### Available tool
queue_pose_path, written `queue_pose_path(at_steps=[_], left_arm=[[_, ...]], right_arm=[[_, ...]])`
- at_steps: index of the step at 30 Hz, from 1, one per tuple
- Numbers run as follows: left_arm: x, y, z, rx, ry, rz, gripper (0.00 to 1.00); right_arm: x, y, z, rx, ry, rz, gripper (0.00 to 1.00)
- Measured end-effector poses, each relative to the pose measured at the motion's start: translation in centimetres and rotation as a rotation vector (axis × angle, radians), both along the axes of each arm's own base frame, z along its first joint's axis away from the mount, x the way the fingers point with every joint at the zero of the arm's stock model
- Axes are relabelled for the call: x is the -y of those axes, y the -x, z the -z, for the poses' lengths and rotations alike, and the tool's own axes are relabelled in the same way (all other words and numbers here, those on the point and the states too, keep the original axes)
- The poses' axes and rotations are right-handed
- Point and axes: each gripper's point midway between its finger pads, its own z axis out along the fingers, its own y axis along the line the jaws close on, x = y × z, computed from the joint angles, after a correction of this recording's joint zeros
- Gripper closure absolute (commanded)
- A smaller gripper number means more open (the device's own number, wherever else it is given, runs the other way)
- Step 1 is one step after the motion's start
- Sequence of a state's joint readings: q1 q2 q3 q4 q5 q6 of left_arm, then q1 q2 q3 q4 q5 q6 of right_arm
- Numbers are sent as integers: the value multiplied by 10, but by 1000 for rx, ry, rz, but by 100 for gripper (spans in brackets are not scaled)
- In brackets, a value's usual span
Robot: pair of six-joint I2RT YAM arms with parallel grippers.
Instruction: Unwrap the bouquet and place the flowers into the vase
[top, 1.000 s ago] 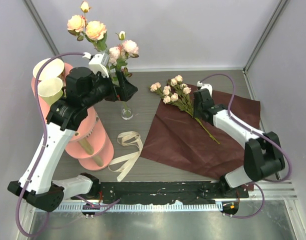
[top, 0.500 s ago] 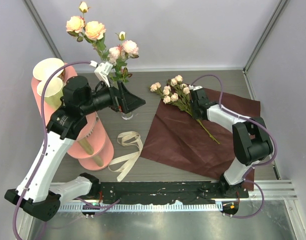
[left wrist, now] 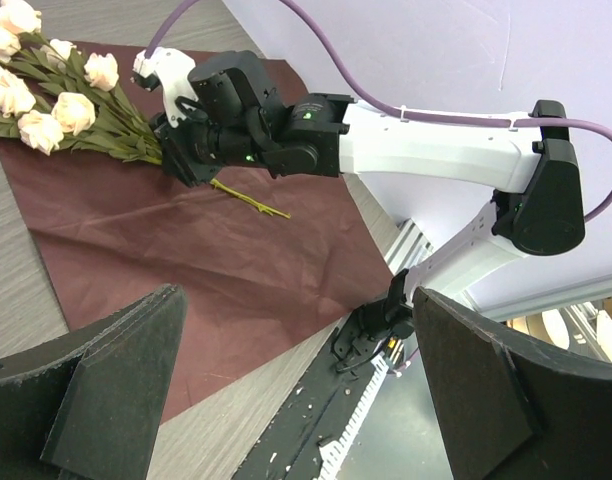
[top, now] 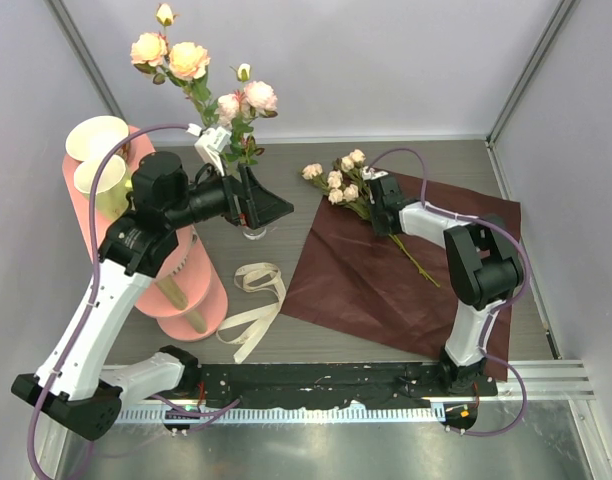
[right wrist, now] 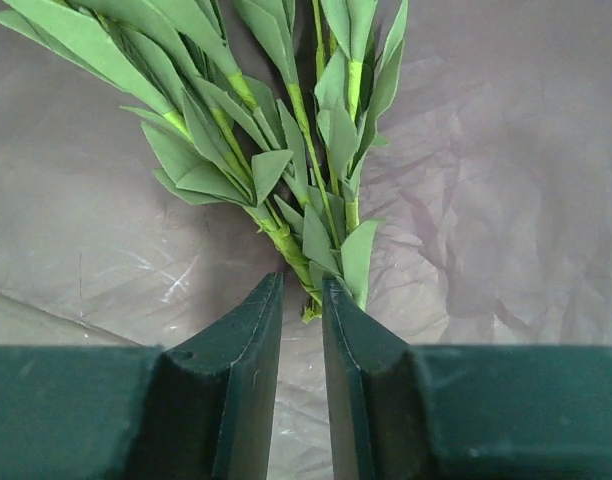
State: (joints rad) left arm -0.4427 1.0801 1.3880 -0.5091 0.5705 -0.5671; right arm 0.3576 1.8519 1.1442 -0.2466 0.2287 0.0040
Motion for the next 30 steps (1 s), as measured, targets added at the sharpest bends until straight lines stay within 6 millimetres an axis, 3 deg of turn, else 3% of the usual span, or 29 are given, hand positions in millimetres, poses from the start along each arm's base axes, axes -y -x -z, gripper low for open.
queue_pose_path(at_steps=[11, 22, 25, 30], left_arm=[[3, -5, 9, -23, -11, 6, 0], [5, -6, 14, -40, -14, 11, 0], [6, -7, 16, -46, -15, 14, 0], [7, -7, 15, -60, 0, 14, 0]], right_arm=[[2, -11, 5, 6, 45, -49, 67], [-7, -15, 1, -1, 3, -80, 99], [-9, -9, -19, 8, 2, -91, 99], [-19, -15, -91, 140, -63, -93, 99]])
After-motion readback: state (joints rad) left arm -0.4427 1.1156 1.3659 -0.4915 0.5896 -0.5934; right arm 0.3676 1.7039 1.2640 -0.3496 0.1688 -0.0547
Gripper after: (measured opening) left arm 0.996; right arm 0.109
